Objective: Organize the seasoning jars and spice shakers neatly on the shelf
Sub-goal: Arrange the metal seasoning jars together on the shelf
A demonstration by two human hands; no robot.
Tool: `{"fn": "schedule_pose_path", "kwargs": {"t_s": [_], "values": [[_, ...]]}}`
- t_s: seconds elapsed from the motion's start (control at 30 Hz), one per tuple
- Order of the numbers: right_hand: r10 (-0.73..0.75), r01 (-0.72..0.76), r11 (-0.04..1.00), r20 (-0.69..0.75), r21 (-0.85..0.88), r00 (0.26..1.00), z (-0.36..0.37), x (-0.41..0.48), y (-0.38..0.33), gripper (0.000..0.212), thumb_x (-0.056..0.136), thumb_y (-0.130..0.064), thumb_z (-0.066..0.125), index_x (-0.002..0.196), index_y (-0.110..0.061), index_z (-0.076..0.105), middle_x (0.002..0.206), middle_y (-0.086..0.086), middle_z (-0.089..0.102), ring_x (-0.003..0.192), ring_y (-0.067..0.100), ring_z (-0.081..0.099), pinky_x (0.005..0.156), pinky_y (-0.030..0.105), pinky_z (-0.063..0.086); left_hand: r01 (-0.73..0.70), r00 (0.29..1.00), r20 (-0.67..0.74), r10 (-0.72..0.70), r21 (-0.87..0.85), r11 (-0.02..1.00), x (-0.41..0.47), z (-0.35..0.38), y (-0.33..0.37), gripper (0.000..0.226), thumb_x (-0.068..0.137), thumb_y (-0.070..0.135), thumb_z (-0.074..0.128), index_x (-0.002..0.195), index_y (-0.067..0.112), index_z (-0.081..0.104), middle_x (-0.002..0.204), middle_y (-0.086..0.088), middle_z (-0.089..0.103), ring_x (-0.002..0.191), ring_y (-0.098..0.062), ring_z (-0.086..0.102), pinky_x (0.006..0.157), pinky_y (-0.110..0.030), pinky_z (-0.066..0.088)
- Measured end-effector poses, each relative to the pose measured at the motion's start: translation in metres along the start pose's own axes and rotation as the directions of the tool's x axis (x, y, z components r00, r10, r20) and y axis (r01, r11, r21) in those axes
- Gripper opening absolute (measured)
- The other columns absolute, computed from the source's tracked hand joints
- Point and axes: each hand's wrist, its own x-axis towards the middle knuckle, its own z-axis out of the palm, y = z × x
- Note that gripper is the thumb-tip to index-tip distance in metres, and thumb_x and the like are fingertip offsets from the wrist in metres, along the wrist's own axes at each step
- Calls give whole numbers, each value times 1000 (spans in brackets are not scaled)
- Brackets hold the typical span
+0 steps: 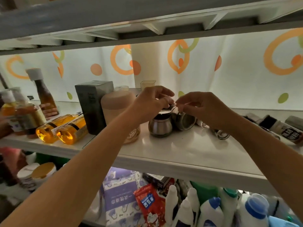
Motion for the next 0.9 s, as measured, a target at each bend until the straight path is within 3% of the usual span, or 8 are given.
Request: {"fn": "schedule_pose_path", "kwargs": {"t_s": [0.13,0.23,0.4,0.5,0.63,0.73,0.8,0.9], "values": [[-38,40,998,25,-51,999,1,27,-9,14,84,-23,70,92,-34,71,95,-13,73,92,6,69,94,38,53,-22,998,-47,31,180,983,12,-7,2,15,91,21,60,105,21,67,99,3,72,92,-10,67,80,-23,52],[-51,64,988,93,-141,994,2,50,-9,21,81,-20,73,102,-24,70,100,-8,72,99,13,68,96,43,51,-5,1000,-15,12,383,924,27,-11,3,18,90,21,59,107,25,64,98,5,69,88,-11,64,66,-21,47],[88,51,925,344,-377,935,4,73,-7,48,78,-30,78,119,-20,54,119,-4,63,111,15,59,98,36,47,68,976,109,-187,665,743,60,-9,1,29,83,32,66,106,14,68,97,-3,70,87,-18,66,77,-33,54],[150,14,918,380,-396,913,2,77,-8,55,77,-34,79,123,-21,51,122,-3,61,112,16,58,98,36,47,101,931,178,-318,712,695,70,-8,-3,34,82,40,65,102,12,65,97,-5,69,87,-17,63,76,-30,51],[181,-13,926,414,-377,892,1,77,-5,57,78,-28,79,126,-20,51,122,-2,63,109,15,61,95,34,51,122,905,197,-377,729,673,74,-2,-12,35,81,49,64,88,15,58,84,0,62,82,-17,58,70,-27,46],[172,9,918,420,-397,891,4,77,0,55,77,-27,79,124,-21,52,120,-3,63,111,16,60,100,37,48,154,894,181,-410,735,660,77,2,-21,43,74,61,65,73,19,55,83,0,61,86,-19,59,78,-32,49],[160,20,919,420,-393,893,5,77,3,53,76,-28,80,122,-22,53,119,-4,63,112,15,59,101,36,46,164,883,187,-430,735,657,78,3,-25,43,72,63,66,73,21,57,92,-2,67,90,-20,64,85,-33,53],[151,19,929,425,-370,893,6,77,7,55,75,-28,80,122,-23,53,118,-6,63,111,13,59,99,33,47,172,868,204,-454,733,658,78,3,-26,45,73,64,65,81,20,59,95,-2,67,90,-19,64,80,-30,53]]}}
